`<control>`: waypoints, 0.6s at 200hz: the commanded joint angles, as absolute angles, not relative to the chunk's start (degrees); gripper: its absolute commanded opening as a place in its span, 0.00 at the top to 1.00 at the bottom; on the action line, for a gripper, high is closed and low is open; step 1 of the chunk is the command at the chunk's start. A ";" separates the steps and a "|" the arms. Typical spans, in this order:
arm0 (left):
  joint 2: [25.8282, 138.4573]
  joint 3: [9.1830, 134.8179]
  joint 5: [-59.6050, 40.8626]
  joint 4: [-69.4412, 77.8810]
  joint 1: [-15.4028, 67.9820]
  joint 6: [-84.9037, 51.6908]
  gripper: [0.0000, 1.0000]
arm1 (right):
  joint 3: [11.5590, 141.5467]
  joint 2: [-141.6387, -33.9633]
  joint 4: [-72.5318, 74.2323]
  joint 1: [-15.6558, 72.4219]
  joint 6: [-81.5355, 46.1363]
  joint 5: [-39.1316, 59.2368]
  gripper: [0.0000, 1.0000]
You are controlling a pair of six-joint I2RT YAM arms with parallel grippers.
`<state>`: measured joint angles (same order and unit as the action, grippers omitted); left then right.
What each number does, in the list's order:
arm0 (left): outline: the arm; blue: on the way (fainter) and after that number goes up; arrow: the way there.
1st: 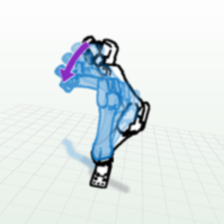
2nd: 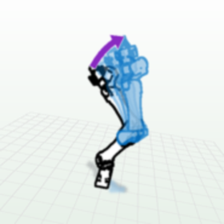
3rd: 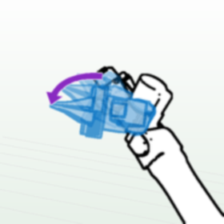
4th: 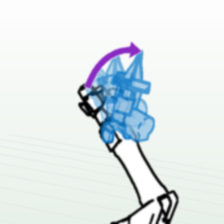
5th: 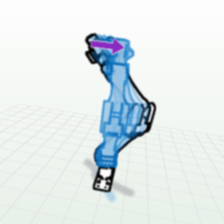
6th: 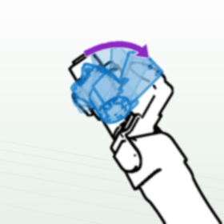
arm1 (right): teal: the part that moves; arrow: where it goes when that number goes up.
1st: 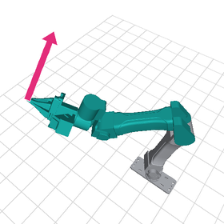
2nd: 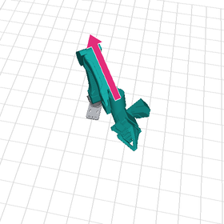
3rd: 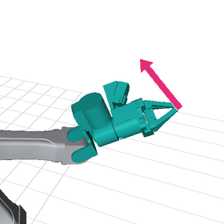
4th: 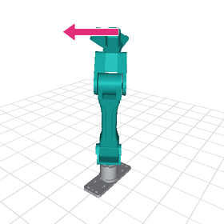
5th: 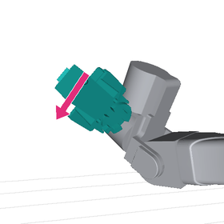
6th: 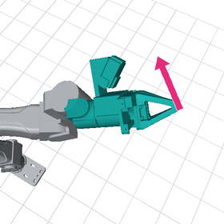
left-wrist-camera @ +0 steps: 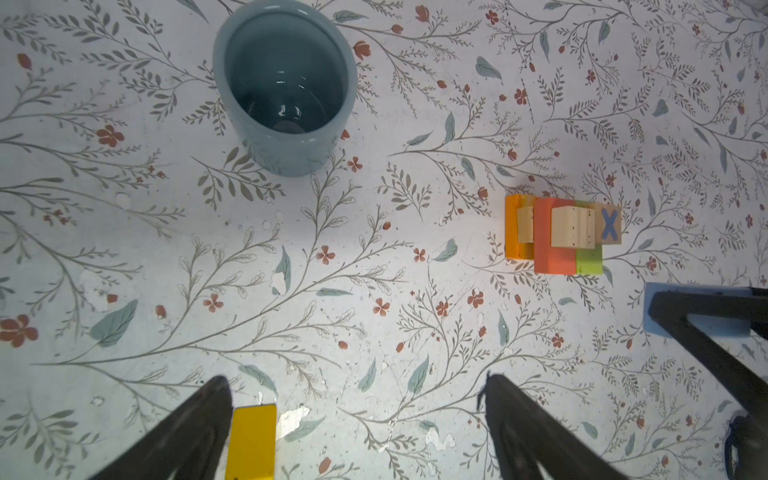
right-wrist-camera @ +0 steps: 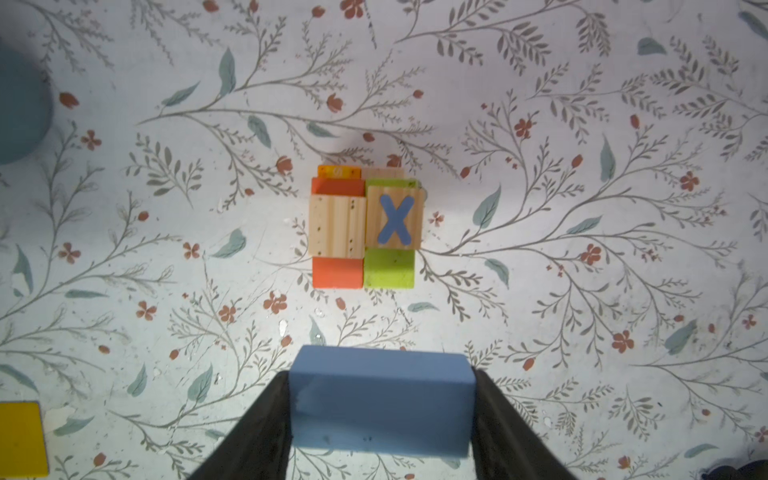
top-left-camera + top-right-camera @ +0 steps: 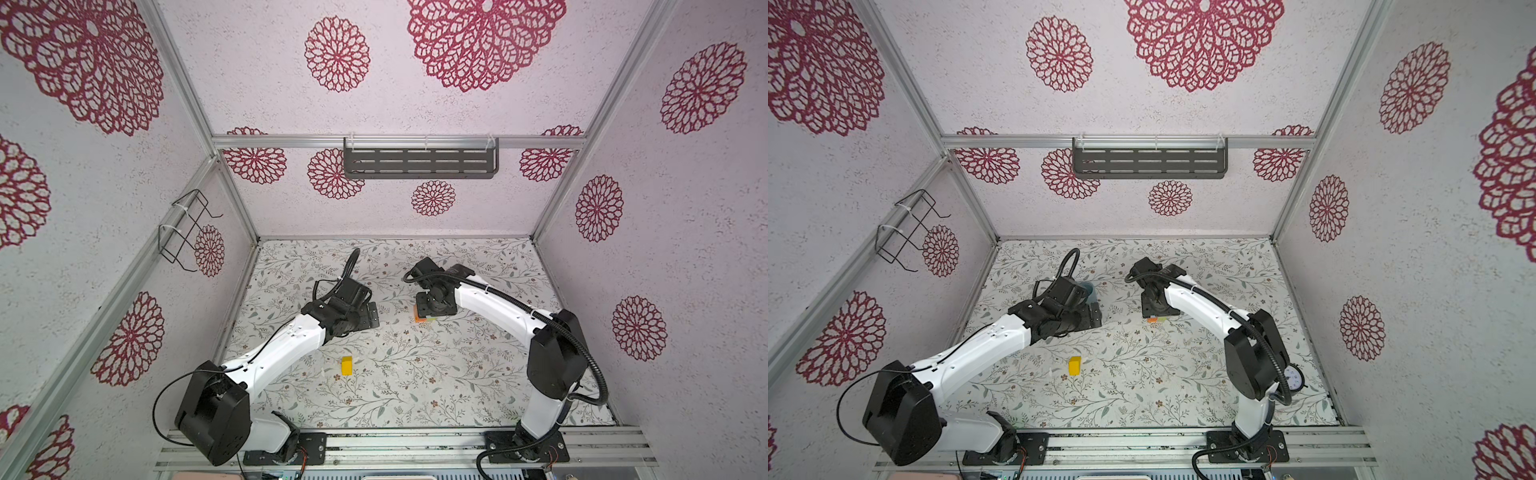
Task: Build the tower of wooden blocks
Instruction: 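Lift the light blue block with the right gripper and carry it over the stack, then lower the light blue block onto the top of the stack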
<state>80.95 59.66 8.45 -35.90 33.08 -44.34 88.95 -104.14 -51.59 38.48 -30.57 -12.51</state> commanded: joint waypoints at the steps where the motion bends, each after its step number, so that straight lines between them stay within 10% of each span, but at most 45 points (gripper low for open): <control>1: 81.72 61.78 8.70 -38.04 31.69 -43.16 0.03 | 93.47 -106.01 -54.62 36.64 -25.50 -10.99 0.41; 120: 86.69 63.73 5.52 -37.05 28.58 -41.49 0.02 | 103.39 -116.28 -57.99 34.21 -24.34 -6.58 0.37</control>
<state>86.28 64.12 6.50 -37.69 29.26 -42.22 102.17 -116.62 -56.42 34.92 -24.03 -7.38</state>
